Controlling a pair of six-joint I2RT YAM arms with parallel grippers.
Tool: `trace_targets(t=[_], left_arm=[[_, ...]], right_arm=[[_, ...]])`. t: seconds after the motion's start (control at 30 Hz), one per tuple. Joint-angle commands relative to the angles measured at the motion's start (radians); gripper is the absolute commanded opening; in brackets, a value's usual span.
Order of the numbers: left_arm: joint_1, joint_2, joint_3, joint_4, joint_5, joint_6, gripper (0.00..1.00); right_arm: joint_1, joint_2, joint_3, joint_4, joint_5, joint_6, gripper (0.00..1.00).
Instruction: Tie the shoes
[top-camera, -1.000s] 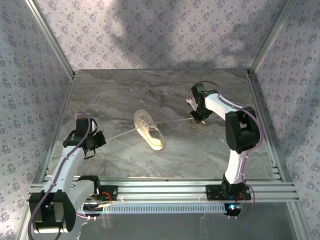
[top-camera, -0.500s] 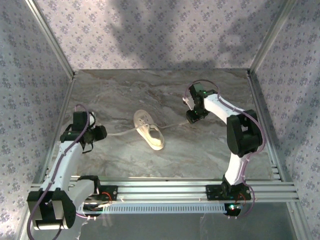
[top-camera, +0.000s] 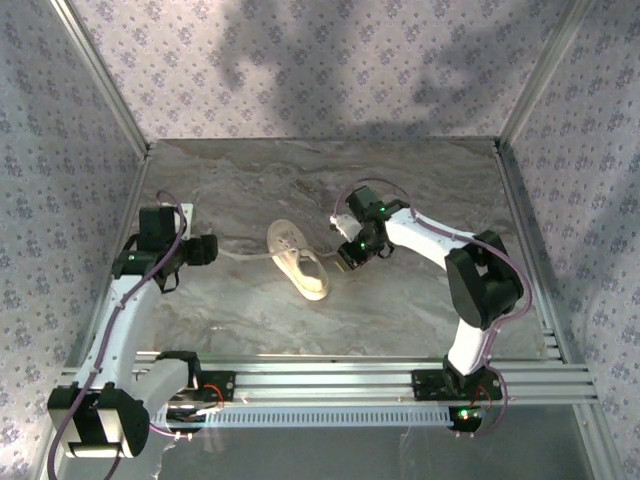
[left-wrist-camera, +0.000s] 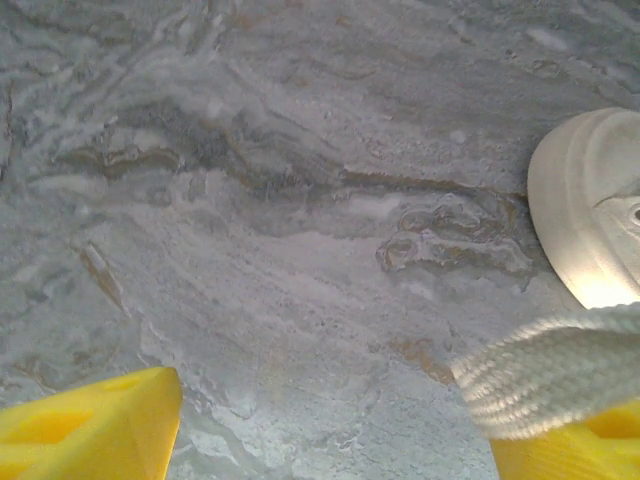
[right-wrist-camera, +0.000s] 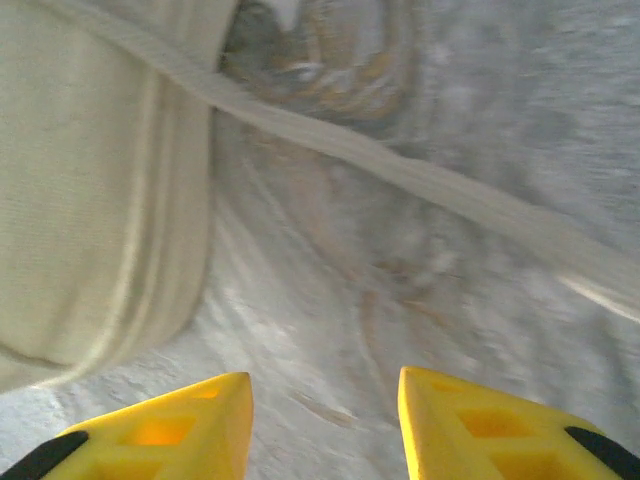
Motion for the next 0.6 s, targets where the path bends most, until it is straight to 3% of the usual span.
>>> trace_targets(t=[0.0,0.43,0.57], left_arm=[[0.036,0.022,0.065,-0.068,0.066,0.047,0.79],[0.327,0.181,0.191,-0.276,0.426,-0.078,0.78],[0.345,0.193,0.178,-0.259,0.493,-0.097,0.75]], right_arm=[[0.036,0.029,-0.022,0.027,-0.086,0.049,0.4],[0.134,0.03,-0.088,0.134,-0.174,0.092,0.32],[0.174,-0.004,-0.121,0.187,-0.157,0.112,0.33]])
